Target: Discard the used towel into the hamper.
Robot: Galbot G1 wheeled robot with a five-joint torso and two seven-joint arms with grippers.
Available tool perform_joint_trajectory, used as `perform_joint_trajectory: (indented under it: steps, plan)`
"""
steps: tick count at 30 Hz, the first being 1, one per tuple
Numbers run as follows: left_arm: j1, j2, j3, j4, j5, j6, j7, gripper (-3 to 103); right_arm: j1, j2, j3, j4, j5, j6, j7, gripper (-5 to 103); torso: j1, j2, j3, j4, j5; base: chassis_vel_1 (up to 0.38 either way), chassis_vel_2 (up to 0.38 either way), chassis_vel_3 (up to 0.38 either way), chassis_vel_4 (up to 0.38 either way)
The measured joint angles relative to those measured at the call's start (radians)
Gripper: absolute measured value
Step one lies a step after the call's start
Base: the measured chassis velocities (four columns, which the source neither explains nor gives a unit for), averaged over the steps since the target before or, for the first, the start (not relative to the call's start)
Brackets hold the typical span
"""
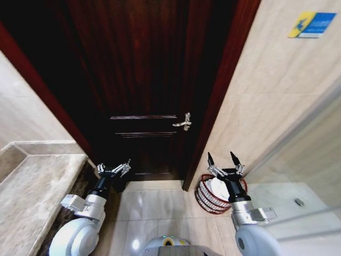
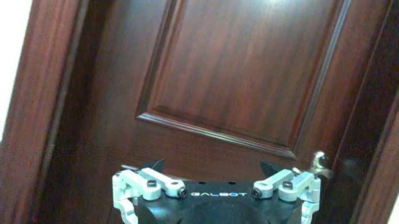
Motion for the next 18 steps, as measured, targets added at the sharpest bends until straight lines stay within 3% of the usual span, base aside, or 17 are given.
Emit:
perform_joint_trajectory:
  steps: [12, 18]
  plan:
    - [0.000, 0.000, 0.000, 0.000, 0.000, 0.000, 0.000, 100, 0.000, 0.000, 0.000, 0.000, 0.000, 0.000, 0.000, 100, 0.000, 0.000, 0.000, -0.0003, 0.0001, 0.005, -0.001, 0.003, 0.005]
    - [0.000, 0.000, 0.000, 0.000, 0.000, 0.000, 0.000, 100, 0.000, 0.000, 0.000, 0.000, 0.000, 0.000, 0.000, 100, 0.000, 0.000, 0.000, -0.0003, 0.0000, 0.115, -0.105, -0.116, 0.116]
